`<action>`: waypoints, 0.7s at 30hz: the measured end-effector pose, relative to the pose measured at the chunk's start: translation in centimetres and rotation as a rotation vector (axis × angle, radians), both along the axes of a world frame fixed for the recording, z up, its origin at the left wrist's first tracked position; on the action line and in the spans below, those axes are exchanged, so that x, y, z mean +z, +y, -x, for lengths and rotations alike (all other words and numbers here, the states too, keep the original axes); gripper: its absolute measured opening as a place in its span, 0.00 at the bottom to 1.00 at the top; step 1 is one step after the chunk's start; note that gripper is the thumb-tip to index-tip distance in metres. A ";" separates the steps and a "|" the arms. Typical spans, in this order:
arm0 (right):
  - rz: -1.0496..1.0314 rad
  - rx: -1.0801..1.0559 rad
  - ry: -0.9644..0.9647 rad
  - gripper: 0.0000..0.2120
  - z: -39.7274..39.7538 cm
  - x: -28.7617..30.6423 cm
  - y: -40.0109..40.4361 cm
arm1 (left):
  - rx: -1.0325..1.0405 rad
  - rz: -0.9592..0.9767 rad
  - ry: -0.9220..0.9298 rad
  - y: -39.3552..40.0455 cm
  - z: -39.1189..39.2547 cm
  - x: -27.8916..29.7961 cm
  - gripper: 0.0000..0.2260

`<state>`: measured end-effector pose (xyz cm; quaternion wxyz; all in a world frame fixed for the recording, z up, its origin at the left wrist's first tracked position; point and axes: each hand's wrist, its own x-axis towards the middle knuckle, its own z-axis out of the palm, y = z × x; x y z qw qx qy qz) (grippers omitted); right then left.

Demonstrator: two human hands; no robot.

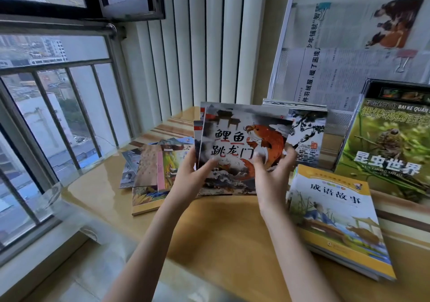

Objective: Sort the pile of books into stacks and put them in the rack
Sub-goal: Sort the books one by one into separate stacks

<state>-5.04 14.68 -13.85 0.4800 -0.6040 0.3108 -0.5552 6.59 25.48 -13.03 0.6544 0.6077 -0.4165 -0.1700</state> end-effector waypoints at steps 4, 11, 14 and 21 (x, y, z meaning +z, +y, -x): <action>-0.095 0.088 0.029 0.25 -0.4 -0.3 -0.1 | 0.027 0.070 0.014 -0.2 0.4 -0.6 0.25; 0.065 -0.143 0.196 0.13 0.1 0.7 -0.8 | 0.285 0.082 -0.293 -3.1 2.0 -1.5 0.37; 0.228 -0.260 0.176 0.10 1.5 4.0 -3.1 | 0.279 0.176 -0.403 -6.5 2.2 1.4 0.37; 0.361 -0.434 0.391 0.16 4.9 3.7 -14.0 | 0.174 0.046 -0.407 -16.8 4.3 1.8 0.39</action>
